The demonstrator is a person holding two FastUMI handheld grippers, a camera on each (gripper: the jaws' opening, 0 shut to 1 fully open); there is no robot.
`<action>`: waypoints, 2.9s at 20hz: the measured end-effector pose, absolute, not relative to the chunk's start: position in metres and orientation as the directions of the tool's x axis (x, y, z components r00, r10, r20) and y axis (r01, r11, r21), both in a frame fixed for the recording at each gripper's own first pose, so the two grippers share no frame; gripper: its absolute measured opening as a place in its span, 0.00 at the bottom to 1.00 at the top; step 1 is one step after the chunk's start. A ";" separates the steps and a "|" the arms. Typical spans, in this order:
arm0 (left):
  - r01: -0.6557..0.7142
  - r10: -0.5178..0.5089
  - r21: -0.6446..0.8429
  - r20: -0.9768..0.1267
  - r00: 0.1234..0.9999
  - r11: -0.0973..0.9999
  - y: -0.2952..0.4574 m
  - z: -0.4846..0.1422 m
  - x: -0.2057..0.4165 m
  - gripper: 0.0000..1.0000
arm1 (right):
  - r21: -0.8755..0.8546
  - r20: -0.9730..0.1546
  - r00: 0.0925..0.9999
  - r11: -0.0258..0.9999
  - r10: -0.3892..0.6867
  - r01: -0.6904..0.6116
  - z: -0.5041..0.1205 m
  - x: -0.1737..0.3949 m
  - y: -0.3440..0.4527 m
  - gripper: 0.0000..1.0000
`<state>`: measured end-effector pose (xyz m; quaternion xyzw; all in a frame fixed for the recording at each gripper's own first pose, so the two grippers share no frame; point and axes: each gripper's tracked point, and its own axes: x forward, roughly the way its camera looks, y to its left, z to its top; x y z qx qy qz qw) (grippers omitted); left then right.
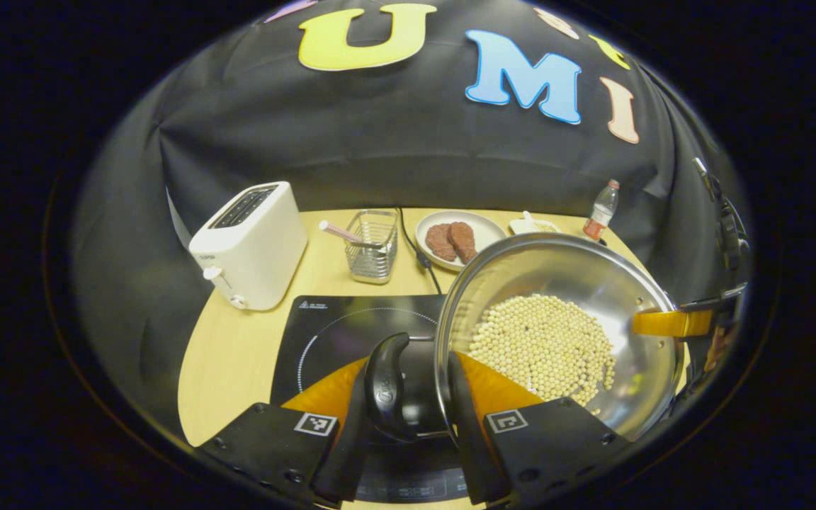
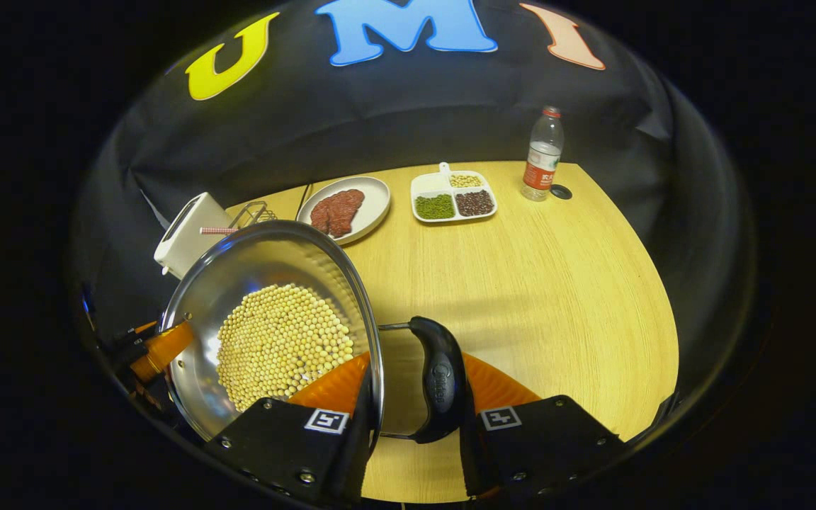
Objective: First push the handle of the pot to place it horizontally, then grasp the pot with both hands and set it on the induction cooktop.
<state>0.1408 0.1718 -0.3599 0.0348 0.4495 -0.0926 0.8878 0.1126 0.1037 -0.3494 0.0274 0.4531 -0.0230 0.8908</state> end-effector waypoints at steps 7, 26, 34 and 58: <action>0.172 -0.114 -0.019 -0.817 0.566 0.985 0.217 -0.366 0.134 0.59 | 0.032 -0.818 0.576 0.999 0.003 0.041 -0.363 0.111 0.145 0.53; 0.130 -0.075 -0.005 -0.837 0.542 0.992 0.336 -0.389 0.161 0.59 | 0.048 -0.836 0.547 0.999 0.031 0.016 -0.403 0.140 0.252 0.53; 0.120 -0.081 -0.019 -0.842 0.534 0.993 0.349 -0.419 0.176 0.59 | 0.034 -0.837 0.546 0.999 0.010 0.033 -0.421 0.156 0.263 0.53; -0.018 0.015 -0.003 -0.405 0.914 1.000 0.233 -0.181 0.156 0.88 | 0.049 -0.381 0.923 0.998 0.048 -0.032 -0.217 0.149 0.178 0.93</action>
